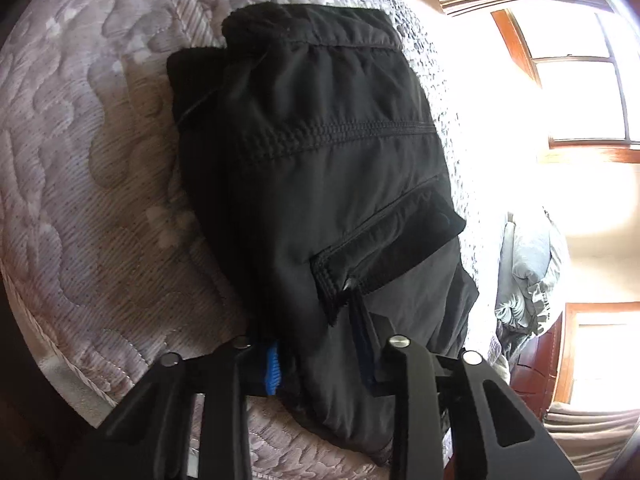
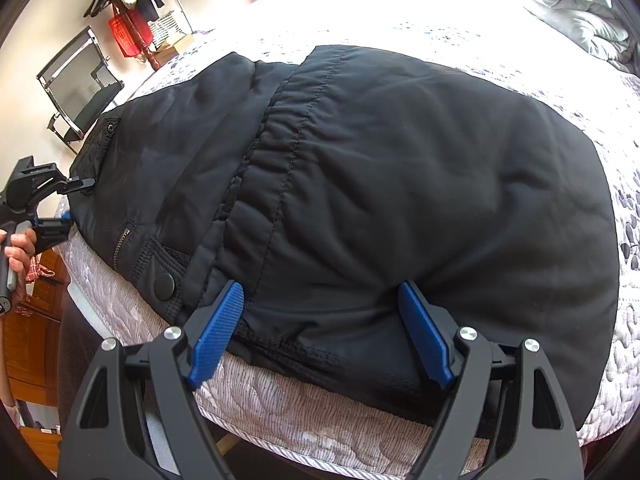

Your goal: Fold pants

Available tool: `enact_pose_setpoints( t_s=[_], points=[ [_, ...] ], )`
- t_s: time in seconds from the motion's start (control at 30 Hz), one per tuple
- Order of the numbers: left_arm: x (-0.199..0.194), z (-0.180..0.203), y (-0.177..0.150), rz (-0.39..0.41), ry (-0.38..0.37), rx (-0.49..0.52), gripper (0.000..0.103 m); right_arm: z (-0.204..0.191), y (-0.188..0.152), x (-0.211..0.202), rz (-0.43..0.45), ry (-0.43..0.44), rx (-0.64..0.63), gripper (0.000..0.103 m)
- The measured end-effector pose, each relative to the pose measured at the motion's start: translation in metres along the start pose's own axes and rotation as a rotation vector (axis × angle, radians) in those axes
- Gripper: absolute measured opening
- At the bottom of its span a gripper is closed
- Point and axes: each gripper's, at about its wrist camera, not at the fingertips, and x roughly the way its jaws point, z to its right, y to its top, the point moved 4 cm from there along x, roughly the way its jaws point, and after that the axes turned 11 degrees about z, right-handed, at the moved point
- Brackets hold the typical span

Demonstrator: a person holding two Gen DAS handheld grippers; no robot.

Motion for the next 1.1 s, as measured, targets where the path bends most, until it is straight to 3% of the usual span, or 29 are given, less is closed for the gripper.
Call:
enact_pose_setpoints(
  t_s=[0.07, 0.23, 0.33, 0.57, 0.77, 1.1],
  points=[
    [-0.004, 0.008, -0.001, 0.026, -0.021, -0.014, 0.018, 0.0, 0.0, 0.001, 0.003, 0.001, 0.002, 0.08],
    [-0.019, 0.043, -0.007, 0.098, -0.062, 0.032, 0.015, 0.001, -0.001, -0.002, 0.008, 0.008, 0.008, 0.08],
    [-0.032, 0.074, -0.016, 0.135, -0.094, 0.131, 0.014, 0.001, -0.002, -0.002, 0.01, 0.012, 0.011, 0.08],
    [-0.04, 0.155, -0.064, 0.178, -0.119, 0.443, 0.015, 0.01, 0.002, -0.017, 0.046, 0.047, 0.075, 0.08],
    [-0.034, 0.197, -0.122, 0.166, -0.098, 0.709, 0.016, 0.033, 0.011, -0.041, 0.107, 0.021, 0.129, 0.08],
    [-0.018, 0.199, -0.224, 0.096, 0.06, 1.194, 0.022, 0.085, 0.009, -0.057, 0.148, -0.047, 0.238, 0.08]
  ],
)
